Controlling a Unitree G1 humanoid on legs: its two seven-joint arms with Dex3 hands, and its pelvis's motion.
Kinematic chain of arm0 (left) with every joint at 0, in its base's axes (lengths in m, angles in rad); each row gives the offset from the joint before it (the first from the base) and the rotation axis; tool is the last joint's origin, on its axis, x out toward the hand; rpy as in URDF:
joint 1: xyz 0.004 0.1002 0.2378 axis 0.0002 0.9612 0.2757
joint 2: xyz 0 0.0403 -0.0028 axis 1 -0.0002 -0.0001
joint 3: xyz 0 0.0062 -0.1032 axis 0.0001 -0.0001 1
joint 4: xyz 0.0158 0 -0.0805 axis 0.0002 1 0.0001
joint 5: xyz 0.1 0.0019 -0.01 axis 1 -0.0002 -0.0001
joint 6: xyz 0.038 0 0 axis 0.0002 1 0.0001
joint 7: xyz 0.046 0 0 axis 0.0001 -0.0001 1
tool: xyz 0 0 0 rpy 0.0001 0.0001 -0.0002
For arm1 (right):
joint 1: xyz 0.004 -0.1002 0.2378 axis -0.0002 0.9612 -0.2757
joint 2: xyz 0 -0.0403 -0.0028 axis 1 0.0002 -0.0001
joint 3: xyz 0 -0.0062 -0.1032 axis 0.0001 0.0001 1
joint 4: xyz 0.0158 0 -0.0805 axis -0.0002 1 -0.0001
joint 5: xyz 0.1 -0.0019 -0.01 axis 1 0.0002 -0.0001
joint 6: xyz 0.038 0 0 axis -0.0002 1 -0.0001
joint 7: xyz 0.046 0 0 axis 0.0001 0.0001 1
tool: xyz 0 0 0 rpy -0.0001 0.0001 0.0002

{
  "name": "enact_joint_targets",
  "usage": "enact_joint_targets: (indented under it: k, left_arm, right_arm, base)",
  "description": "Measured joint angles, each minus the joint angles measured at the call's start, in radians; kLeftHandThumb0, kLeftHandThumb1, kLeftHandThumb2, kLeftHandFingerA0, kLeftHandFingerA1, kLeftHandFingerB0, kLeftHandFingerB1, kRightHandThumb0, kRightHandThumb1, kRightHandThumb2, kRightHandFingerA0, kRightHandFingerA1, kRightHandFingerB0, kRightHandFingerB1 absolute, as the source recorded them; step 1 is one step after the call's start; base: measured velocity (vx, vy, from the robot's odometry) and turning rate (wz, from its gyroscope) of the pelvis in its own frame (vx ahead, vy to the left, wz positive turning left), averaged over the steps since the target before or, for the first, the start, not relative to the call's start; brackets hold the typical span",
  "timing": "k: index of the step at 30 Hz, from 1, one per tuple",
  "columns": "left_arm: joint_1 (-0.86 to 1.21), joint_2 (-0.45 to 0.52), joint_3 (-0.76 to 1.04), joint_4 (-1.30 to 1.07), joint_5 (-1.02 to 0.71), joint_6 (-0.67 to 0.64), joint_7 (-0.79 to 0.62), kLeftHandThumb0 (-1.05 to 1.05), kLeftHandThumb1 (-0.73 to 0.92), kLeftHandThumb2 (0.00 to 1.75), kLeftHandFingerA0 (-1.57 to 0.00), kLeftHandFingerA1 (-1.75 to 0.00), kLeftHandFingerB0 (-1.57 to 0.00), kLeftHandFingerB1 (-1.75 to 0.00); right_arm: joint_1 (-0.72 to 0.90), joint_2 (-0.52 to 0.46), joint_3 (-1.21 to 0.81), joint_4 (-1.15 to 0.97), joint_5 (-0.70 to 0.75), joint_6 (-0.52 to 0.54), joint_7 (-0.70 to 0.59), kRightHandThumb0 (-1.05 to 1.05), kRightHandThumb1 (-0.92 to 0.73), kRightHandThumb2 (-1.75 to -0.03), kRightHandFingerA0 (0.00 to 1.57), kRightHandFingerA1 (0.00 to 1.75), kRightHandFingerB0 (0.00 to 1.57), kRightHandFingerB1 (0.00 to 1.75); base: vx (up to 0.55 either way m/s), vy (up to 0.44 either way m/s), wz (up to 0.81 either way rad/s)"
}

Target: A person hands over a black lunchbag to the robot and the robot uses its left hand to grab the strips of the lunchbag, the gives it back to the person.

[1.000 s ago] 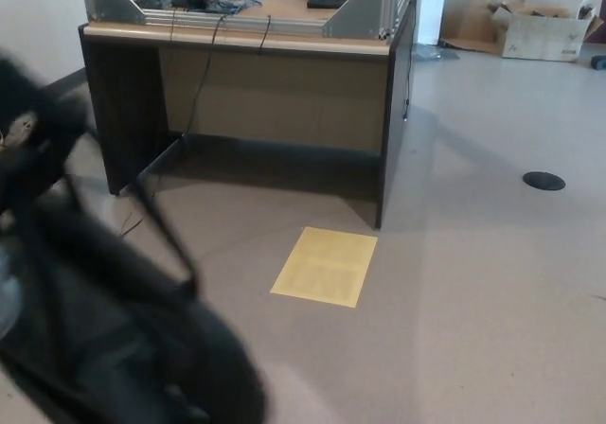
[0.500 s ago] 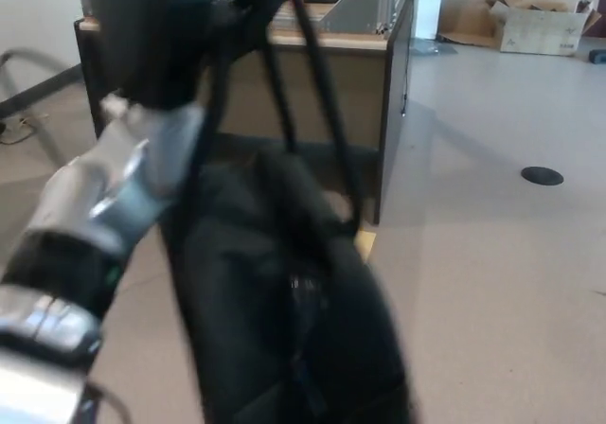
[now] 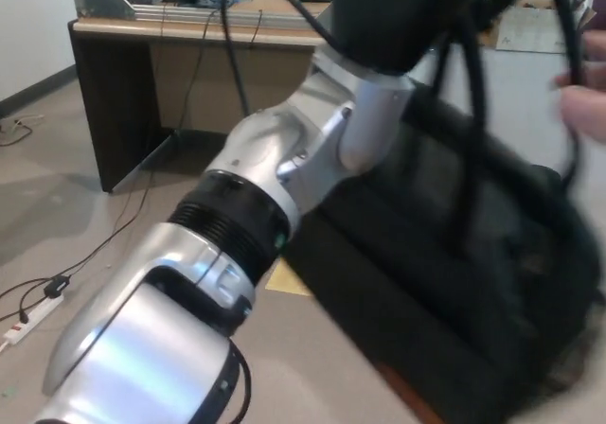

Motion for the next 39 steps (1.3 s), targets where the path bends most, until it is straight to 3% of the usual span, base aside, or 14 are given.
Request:
enact_joint_targets:
  k: [12, 13, 15, 16, 18, 19, 20, 21, 22, 25, 26, 27, 28, 39]
  left_arm:
    - [0.036, 0.053, -0.044, -0.017, 0.017, 0.002, -0.046, -0.27, 0.61, 0.56, -0.81, -1.75, -0.57, -1.71]
    - [0.041, 0.056, -0.045, -0.021, 0.018, 0.002, -0.047, -0.26, 0.60, 0.56, -0.80, -1.75, -0.57, -1.69]
    - [0.053, 0.059, -0.045, -0.036, 0.020, 0.003, -0.052, -0.27, 0.60, 0.56, -0.77, -1.75, -0.58, -1.64]
    - [0.060, 0.061, -0.045, -0.044, 0.020, 0.003, -0.057, -0.67, 0.58, 0.58, -0.27, -0.44, -0.34, -0.37]
    - [0.076, 0.061, -0.042, -0.067, 0.015, 0.005, -0.084, -0.79, 0.49, 0.84, -0.05, -0.23, -0.11, -0.33]
    - [0.083, 0.061, -0.041, -0.078, 0.011, 0.007, -0.103, -0.93, 0.60, 0.59, 0.00, 0.00, 0.00, 0.00]
    - [0.089, 0.061, -0.040, -0.088, 0.007, 0.008, -0.120, -0.95, 0.62, 0.60, 0.00, 0.00, 0.00, 0.00]
    - [0.095, 0.060, -0.040, -0.102, 0.003, 0.008, -0.137, -0.95, 0.62, 0.60, 0.00, 0.00, 0.00, 0.00]
    - [0.101, 0.060, -0.040, -0.115, -0.001, 0.008, -0.154, -0.99, 0.66, 0.61, 0.00, 0.00, 0.00, 0.00]
    - [0.116, 0.060, -0.040, -0.147, -0.010, 0.009, -0.195, -1.04, 0.70, 0.61, 0.00, 0.00, 0.00, 0.00]
    - [0.123, 0.061, -0.040, -0.164, -0.014, 0.009, -0.215, -1.05, 0.71, 0.62, 0.00, 0.00, 0.00, 0.00]
    - [0.131, 0.061, -0.040, -0.183, -0.018, 0.009, -0.234, -1.05, 0.72, 0.63, 0.00, 0.00, 0.00, 0.00]
    - [0.137, 0.061, -0.039, -0.200, -0.022, 0.009, -0.249, -1.05, 0.72, 0.63, 0.00, 0.00, 0.00, 0.00]
    - [0.265, 0.124, 0.003, -0.493, -0.104, 0.026, -0.436, -0.99, 0.63, 0.59, 0.00, 0.00, 0.00, 0.00]
  right_arm:
    - [-0.023, 0.000, 0.007, -0.002, 0.000, 0.016, 0.017, -0.59, -0.74, -0.63, 0.68, 0.48, 0.61, 0.46]
    - [-0.024, 0.001, 0.007, -0.002, 0.000, 0.020, 0.019, -0.58, -0.62, -1.00, 0.62, 0.63, 0.52, 0.58]
    - [-0.027, 0.001, 0.008, -0.002, 0.000, 0.024, 0.020, -0.59, -0.74, -0.63, 0.68, 0.48, 0.62, 0.47]
    - [-0.028, 0.001, 0.009, -0.002, -0.001, 0.025, 0.020, -0.59, -0.74, -0.63, 0.68, 0.47, 0.63, 0.47]
    - [-0.029, 0.001, 0.009, -0.002, -0.001, 0.027, 0.020, -0.58, -0.74, -0.63, 0.69, 0.48, 0.63, 0.47]
    - [-0.029, 0.002, 0.010, -0.002, -0.001, 0.027, 0.020, -0.55, -0.73, -0.62, 0.71, 0.49, 0.64, 0.48]
    - [-0.029, 0.003, 0.010, -0.002, -0.002, 0.027, 0.020, -0.52, -0.60, -0.99, 0.70, 0.67, 0.56, 0.61]
    - [-0.030, 0.005, 0.010, -0.002, -0.002, 0.027, 0.020, -0.52, -0.60, -0.99, 0.70, 0.67, 0.56, 0.61]
    - [-0.030, 0.007, 0.010, -0.002, -0.003, 0.027, 0.020, -0.55, -0.73, -0.62, 0.74, 0.49, 0.68, 0.49]
    - [-0.032, 0.009, 0.011, -0.002, -0.003, 0.027, 0.020, -0.55, -0.61, -1.00, 0.69, 0.66, 0.57, 0.61]
    - [-0.033, 0.009, 0.011, -0.002, -0.004, 0.027, 0.020, -0.56, -0.73, -0.63, 0.73, 0.49, 0.66, 0.47]
    - [-0.033, 0.009, 0.012, -0.002, -0.004, 0.027, 0.019, -0.54, -0.62, -1.00, 0.69, 0.66, 0.57, 0.60]
    - [-0.033, 0.009, 0.012, -0.002, -0.004, 0.027, 0.019, -0.56, -0.73, -0.63, 0.73, 0.49, 0.66, 0.47]
    - [-0.038, 0.010, 0.015, -0.003, -0.005, 0.027, 0.019, -0.57, -0.74, -0.62, 0.74, 0.50, 0.69, 0.49]
  base:
    - [0.00, 0.000, 0.00]
    - [0.00, 0.000, 0.00]
    - [0.00, 0.000, 0.00]
    - [0.00, 0.000, 0.00]
    - [0.00, 0.000, 0.00]
    - [0.00, 0.000, 0.00]
    - [0.00, 0.000, 0.00]
    - [0.00, 0.000, 0.00]
    - [0.00, 0.000, 0.00]
    - [0.00, 0.000, 0.00]
    - [0.00, 0.000, 0.00]
    - [0.00, 0.000, 0.00]
    - [0.00, 0.000, 0.00]
    - [0.00, 0.000, 0.00]
